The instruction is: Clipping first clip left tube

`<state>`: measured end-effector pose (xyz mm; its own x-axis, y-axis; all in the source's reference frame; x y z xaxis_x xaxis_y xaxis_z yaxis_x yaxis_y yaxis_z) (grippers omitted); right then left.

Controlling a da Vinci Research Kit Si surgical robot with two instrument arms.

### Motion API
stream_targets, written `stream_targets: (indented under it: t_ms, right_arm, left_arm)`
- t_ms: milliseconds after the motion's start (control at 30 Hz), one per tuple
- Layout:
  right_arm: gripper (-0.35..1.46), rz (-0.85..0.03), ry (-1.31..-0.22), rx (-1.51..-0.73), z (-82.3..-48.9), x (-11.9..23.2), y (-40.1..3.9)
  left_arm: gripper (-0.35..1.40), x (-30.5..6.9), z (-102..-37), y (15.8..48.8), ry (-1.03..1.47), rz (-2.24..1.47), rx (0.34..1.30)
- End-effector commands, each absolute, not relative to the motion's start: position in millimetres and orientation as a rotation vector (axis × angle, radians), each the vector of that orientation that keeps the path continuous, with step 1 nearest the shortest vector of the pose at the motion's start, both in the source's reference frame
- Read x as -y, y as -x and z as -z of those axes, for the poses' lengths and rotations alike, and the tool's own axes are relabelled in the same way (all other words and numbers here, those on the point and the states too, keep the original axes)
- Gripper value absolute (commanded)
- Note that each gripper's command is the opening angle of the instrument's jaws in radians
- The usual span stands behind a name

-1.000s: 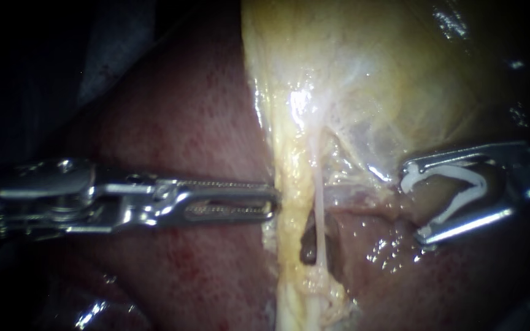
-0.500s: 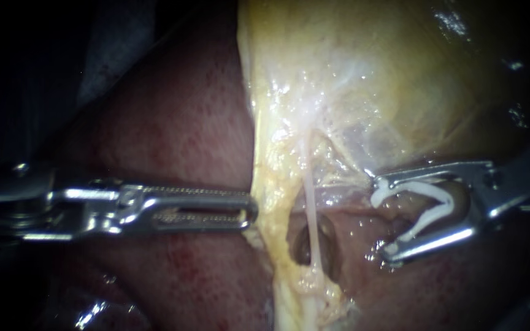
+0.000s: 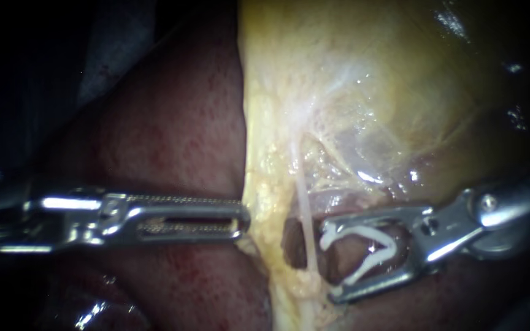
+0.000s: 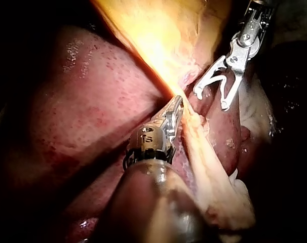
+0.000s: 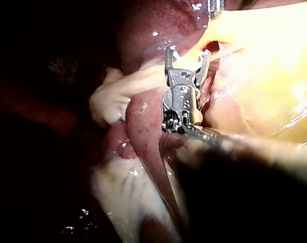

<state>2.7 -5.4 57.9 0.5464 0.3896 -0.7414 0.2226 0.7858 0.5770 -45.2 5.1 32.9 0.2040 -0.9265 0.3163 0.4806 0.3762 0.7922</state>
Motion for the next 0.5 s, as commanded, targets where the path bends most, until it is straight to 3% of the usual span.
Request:
stream_targets:
  t_ms: [33, 500]
  right_arm:
    - [0.55, -0.108, -0.690, -1.008, -58.0, 5.5, -2.9]
    - [0.53, -0.083, -0.732, -0.991, -60.5, 7.0, -5.4]
  left_arm:
    - [-0.35, -5.0, -32.8, 45.1, -0.610, 1.071, 0.889]
    - [-0.35, -4.9, -32.6, 45.0, -0.611, 1.070, 0.892]
